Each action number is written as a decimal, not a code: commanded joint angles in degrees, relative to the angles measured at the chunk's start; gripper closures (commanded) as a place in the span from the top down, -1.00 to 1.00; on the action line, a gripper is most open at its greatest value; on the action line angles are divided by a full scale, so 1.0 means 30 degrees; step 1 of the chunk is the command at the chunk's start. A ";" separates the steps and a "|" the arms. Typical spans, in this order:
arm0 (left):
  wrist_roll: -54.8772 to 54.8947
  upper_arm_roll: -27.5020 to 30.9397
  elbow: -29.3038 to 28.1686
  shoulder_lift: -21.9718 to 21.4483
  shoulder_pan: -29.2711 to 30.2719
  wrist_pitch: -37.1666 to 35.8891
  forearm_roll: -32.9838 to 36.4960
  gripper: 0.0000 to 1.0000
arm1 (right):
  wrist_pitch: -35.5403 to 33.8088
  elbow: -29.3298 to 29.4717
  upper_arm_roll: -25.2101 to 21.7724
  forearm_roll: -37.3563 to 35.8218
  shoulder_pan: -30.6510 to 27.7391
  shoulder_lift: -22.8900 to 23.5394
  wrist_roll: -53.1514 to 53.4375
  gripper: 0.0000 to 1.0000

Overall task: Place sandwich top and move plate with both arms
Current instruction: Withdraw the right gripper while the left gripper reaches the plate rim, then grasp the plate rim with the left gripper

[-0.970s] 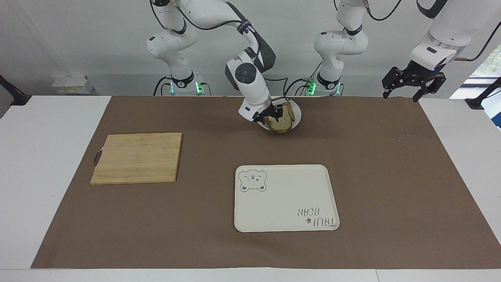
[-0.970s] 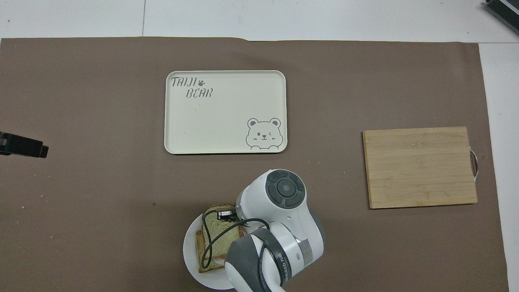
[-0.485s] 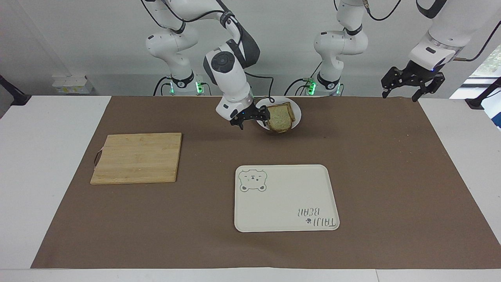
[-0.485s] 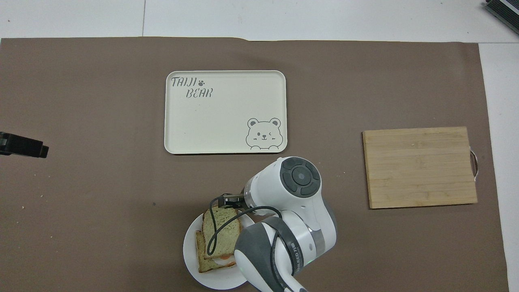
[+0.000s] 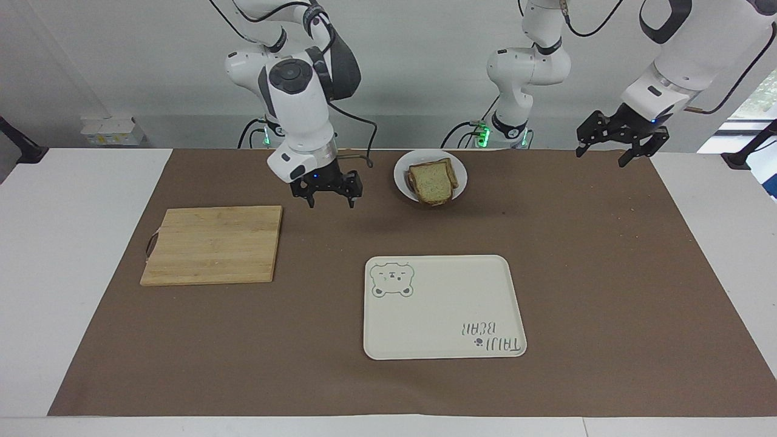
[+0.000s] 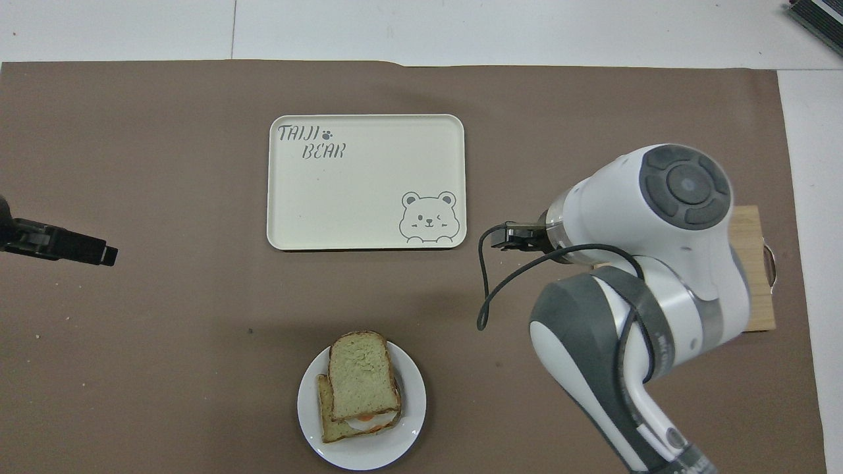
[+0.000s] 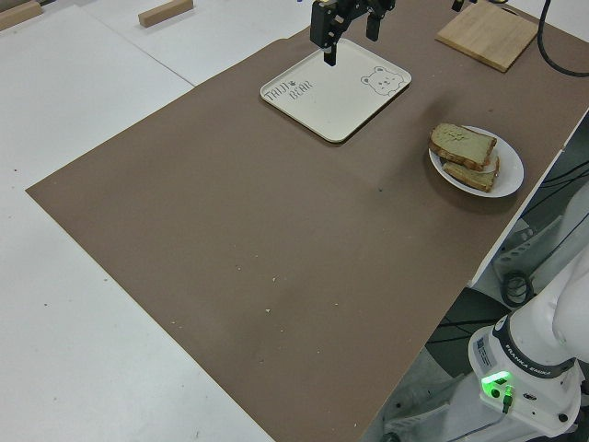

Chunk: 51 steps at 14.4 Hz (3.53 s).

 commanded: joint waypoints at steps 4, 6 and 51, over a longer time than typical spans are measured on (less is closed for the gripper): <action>0.0360 -0.0179 -0.8867 -0.3727 -0.0868 0.5920 -0.2483 1.00 | -0.1148 0.0867 0.0151 -0.0447 -0.3628 -0.1287 -0.2173 1.00; 0.0360 -0.0208 -1.0511 -0.4053 -0.1601 0.6538 -0.2604 0.94 | -0.1940 0.1484 0.0122 -0.0447 -0.4275 -0.1316 -0.2880 1.00; 0.7562 0.0026 -1.5592 -0.1506 -0.1201 0.7132 -1.2181 -1.00 | -0.8564 0.4504 -0.1460 -0.2117 -0.5684 -0.3894 -0.7863 1.00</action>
